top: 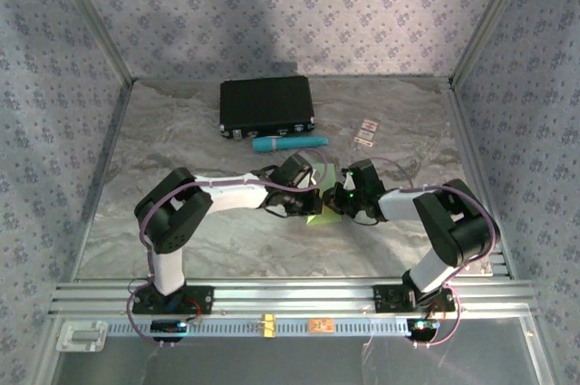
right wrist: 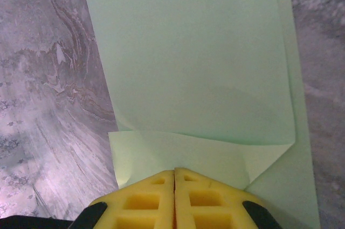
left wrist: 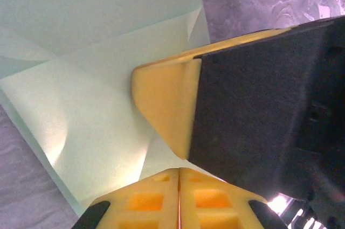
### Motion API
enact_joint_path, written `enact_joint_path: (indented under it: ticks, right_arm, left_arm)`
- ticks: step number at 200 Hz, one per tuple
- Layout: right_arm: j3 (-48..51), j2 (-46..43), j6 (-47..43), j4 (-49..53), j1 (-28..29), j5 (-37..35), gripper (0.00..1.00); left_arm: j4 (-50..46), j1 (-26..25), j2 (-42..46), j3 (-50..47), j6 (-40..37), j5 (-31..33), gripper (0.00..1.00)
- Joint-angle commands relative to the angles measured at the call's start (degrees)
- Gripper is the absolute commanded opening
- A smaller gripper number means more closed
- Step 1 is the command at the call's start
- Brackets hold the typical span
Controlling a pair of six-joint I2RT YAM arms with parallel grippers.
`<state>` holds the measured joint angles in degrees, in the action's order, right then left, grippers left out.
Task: Fold a paper plane with a square sheet of paper (pick it up from the middle)
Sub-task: Fold the triangle a second time at the center of the table.
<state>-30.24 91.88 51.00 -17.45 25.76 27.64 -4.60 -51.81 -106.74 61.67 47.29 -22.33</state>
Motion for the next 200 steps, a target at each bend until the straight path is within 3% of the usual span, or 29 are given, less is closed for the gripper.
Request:
enact_joint_path:
  ticks: [1,200]
  right_arm:
    - [1.5,0.8,-0.6,3.8,-0.3,-1.7,0.09]
    - [2.2,0.9,-1.0,3.7,-0.4,-1.8,0.08]
  left_arm:
    - [0.9,-0.1,-1.4,-0.2,0.6,-0.3,0.08]
    - [1.1,-1.6,0.7,-6.6,0.6,2.8,0.09]
